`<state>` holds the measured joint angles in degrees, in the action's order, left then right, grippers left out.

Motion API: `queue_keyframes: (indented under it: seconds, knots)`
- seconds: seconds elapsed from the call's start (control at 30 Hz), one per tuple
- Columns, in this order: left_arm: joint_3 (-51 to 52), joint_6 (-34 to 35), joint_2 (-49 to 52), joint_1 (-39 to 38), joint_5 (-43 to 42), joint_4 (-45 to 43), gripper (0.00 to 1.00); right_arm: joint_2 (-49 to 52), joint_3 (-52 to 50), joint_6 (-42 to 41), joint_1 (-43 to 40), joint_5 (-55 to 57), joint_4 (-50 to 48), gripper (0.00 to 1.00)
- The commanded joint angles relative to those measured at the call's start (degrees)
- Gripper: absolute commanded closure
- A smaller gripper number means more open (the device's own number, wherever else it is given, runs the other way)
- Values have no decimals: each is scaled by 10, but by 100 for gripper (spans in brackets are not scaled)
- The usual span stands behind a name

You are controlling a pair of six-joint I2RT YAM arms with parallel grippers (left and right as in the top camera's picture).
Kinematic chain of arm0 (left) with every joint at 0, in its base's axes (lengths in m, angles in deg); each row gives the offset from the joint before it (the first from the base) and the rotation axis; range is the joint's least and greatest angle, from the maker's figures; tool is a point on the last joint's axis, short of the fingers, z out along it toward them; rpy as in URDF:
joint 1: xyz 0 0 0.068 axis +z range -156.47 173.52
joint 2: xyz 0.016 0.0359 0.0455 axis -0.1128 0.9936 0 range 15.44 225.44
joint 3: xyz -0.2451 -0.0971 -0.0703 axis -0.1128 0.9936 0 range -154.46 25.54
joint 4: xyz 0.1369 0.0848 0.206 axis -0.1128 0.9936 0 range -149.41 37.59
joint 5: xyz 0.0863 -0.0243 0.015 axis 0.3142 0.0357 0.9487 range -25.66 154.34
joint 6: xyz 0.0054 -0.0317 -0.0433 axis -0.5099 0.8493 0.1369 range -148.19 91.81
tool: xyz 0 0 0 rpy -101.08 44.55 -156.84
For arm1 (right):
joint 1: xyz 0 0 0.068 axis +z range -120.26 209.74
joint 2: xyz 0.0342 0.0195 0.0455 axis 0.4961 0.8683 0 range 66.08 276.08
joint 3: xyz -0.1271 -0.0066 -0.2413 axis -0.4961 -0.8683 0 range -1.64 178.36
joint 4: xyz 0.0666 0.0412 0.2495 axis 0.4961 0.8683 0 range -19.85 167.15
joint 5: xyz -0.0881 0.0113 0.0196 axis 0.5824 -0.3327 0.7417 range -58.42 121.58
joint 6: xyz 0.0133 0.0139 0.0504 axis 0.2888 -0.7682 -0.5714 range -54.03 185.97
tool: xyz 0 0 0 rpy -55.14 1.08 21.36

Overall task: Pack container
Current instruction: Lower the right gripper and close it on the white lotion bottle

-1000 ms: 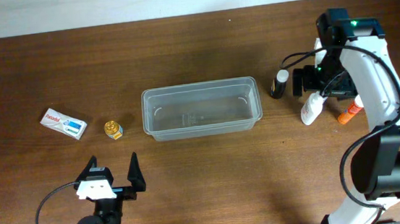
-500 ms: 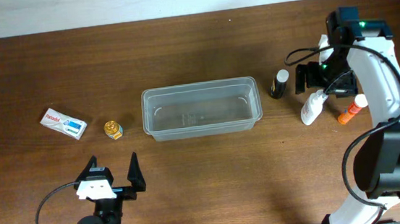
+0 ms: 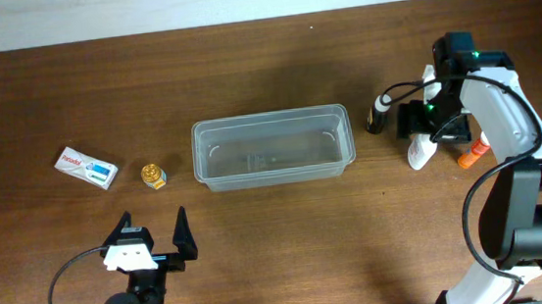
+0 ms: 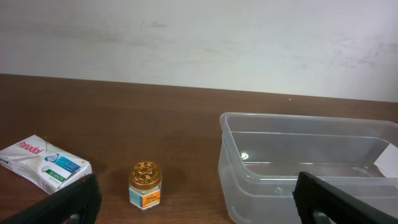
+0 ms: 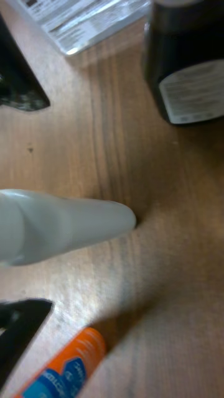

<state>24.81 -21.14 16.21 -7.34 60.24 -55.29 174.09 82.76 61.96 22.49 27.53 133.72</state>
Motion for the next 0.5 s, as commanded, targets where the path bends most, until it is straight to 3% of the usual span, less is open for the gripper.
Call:
queue_keyframes:
  seconds: [0.0,0.1,0.3,0.47]
  knots:
    - [2,-9,-5,3,-2,2,1,4,-6,-2,1,6,-4,39]
    - [2,-9,-5,3,-2,2,1,4,-6,-3,1,13,-4,56]
    - [2,-9,-5,3,-2,2,1,4,-6,-3,1,13,-4,75]
    - [2,-9,-5,3,-2,2,1,4,-6,-3,1,13,-1,78]
